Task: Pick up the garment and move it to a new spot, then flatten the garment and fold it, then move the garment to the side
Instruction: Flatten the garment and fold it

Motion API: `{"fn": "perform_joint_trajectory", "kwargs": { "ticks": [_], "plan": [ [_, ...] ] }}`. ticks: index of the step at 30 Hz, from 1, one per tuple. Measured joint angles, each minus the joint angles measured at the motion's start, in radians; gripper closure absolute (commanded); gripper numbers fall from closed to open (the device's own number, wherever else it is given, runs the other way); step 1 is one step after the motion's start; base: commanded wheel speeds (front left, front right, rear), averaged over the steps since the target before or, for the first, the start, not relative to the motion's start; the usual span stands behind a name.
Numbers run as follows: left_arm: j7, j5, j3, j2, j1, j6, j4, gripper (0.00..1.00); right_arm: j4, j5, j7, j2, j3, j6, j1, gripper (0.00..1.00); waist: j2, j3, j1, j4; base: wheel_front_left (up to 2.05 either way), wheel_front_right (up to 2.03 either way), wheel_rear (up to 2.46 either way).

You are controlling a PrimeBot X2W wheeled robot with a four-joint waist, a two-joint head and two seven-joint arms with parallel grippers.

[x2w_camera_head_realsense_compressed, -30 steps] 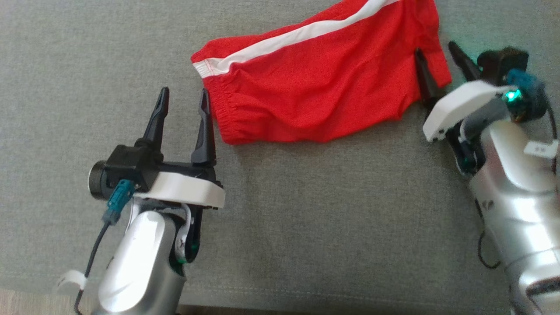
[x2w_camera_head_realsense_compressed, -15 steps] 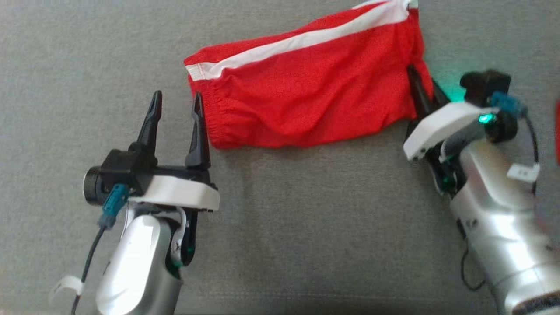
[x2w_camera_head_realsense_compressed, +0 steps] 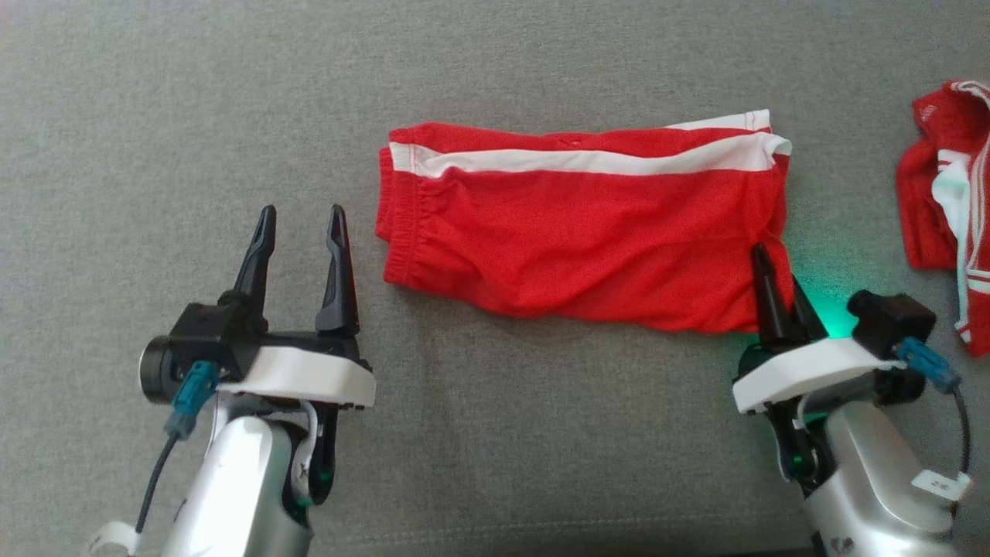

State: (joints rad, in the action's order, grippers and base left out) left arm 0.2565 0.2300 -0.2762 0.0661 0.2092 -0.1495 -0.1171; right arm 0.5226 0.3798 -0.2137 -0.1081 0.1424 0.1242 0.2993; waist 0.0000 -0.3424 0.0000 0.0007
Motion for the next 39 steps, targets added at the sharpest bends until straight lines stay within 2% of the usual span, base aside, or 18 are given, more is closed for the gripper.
{"fn": "perform_joint_trajectory", "kwargs": {
  "ticks": [8,13,17,23,26,29,33,38,39],
  "plan": [
    [0.000,0.000,-0.003,0.005,-0.001,0.000,0.000,0.00,-0.085,-0.043,0.060,0.011,-0.063,0.000,-0.014,1.00,0.0000,0.003,0.0000,-0.003,0.00,0.00,0.00],
    [0.000,0.000,-0.006,0.005,-0.001,0.000,-0.002,0.00,-0.190,-0.069,0.135,0.014,-0.041,0.000,-0.010,1.00,0.0000,0.013,0.0000,0.002,0.00,0.00,0.00],
    [0.000,0.000,-0.010,0.004,-0.001,0.000,-0.003,0.00,-0.260,-0.083,0.207,0.015,0.022,0.000,0.031,1.00,0.0000,0.021,0.0000,0.011,0.00,0.00,0.00],
    [0.000,0.001,-0.026,0.000,0.000,0.001,-0.007,0.00,-0.314,-0.071,0.296,0.032,0.227,0.000,0.200,1.00,0.0000,0.028,0.0000,0.056,0.00,0.00,0.00],
    [0.000,0.006,-0.031,-0.006,0.000,0.001,-0.008,0.00,-0.270,-0.036,0.311,0.035,0.318,0.000,0.227,1.00,0.0000,0.029,0.0000,0.088,0.00,0.00,0.00],
    [0.000,0.012,-0.030,-0.008,-0.001,0.000,-0.008,0.00,-0.208,0.051,0.309,0.034,0.405,0.000,0.226,1.00,0.0000,0.027,0.0000,0.122,0.00,0.00,0.00],
    [0.000,0.012,-0.033,-0.010,-0.001,0.000,-0.007,0.00,-0.144,0.120,0.273,0.034,0.490,0.000,0.227,1.00,0.0000,0.019,0.0000,0.158,0.00,0.00,0.00],
    [0.000,0.012,-0.032,-0.013,-0.001,0.000,-0.005,0.00,-0.095,0.174,0.248,0.034,0.579,0.000,0.262,1.00,0.0000,0.004,0.0000,0.167,0.00,0.00,0.00],
    [0.000,0.012,-0.032,-0.014,-0.001,0.000,-0.005,0.00,-0.089,0.185,0.242,0.034,0.591,0.000,0.270,0.63,0.0000,0.003,0.0000,0.165,0.00,0.00,0.00]
  ]
}}
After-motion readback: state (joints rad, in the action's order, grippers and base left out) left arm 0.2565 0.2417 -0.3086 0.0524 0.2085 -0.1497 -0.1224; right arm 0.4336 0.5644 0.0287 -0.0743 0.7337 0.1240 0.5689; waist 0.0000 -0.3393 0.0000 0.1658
